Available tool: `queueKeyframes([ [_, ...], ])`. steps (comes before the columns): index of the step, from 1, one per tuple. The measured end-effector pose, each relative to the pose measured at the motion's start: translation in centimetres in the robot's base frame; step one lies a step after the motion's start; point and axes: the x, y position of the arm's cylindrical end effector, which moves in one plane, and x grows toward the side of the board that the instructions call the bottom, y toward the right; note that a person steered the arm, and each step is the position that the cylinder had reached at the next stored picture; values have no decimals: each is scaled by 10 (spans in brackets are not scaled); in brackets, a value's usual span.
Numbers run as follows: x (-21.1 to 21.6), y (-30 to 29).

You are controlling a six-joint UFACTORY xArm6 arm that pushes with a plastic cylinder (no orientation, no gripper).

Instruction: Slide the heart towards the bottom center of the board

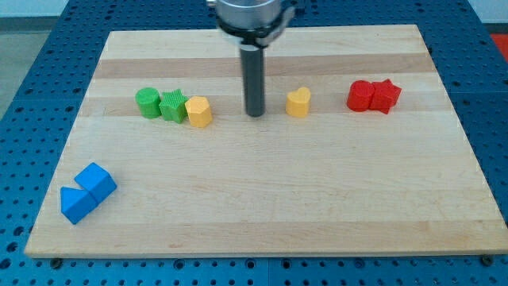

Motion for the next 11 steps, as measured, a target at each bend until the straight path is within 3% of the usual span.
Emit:
queueKeyframes([
  [1,-5,45],
  [4,-42,68],
  [6,-19,133],
  [9,58,78],
  [11,70,19],
])
